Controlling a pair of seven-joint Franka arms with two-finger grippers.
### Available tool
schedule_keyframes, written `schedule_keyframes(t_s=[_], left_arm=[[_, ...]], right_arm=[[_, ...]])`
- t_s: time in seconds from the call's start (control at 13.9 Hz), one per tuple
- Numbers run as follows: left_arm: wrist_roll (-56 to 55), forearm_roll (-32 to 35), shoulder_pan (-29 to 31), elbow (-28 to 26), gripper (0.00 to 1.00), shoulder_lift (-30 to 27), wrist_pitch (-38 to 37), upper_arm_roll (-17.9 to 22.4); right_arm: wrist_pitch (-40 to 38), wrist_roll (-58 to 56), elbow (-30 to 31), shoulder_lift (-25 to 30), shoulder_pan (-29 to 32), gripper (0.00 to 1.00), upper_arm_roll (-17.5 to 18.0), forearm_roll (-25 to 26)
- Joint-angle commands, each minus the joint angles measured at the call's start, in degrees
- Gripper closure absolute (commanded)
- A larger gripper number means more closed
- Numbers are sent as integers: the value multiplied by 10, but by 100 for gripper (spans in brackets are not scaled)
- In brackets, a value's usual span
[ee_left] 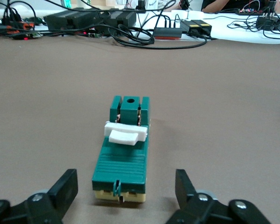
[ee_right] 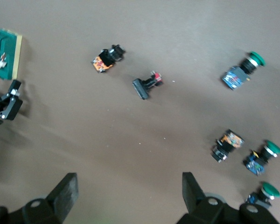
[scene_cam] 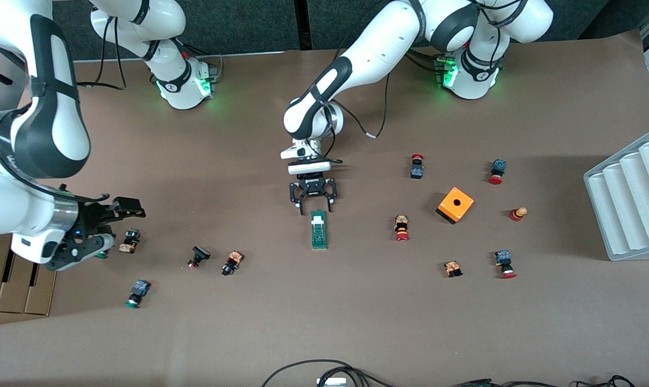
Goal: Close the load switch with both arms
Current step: 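Lower the left gripper and grasp the green switch base, then hold the switch base with the left gripper while the right gripper approaches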
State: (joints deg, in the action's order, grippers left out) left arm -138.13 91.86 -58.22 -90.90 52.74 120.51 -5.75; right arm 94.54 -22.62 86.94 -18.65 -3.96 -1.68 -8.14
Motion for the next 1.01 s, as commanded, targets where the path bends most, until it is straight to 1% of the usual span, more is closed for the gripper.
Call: schedule_keyframes(t_s=[0.0, 0.14, 0.22, 0.29, 0.43, 0.58, 0.79, 0.94], left_arm=[[-15, 16, -15, 1, 11, 6, -16, 9], [-21, 50, -11, -5, 13, 7, -15, 9], [-34, 53, -11, -8, 13, 7, -15, 9], [-49, 59, -12, -20, 14, 5, -16, 9], [-67, 94, -8, -34, 14, 4, -15, 9], [-81, 100, -4, -33, 14, 4, -15, 9], [-98, 104, -5, -36, 16, 6, -18, 9], [-98, 106, -5, -34, 22, 7, -17, 9]], right_arm=[[32, -39, -6, -25, -16, 1, -3, -12], [51, -52, -5, -41, -27, 1, -3, -14], [62, -52, -5, -45, -41, 1, -3, -16], [63, -50, -5, -46, -52, 1, -3, -16], [63, -46, -2, -47, -65, 1, -3, -17], [69, -52, -2, -55, -68, 1, -3, -18], [95, -61, -3, -68, -107, 1, -3, -16], [121, -72, -6, -88, -140, 1, -3, -14]])
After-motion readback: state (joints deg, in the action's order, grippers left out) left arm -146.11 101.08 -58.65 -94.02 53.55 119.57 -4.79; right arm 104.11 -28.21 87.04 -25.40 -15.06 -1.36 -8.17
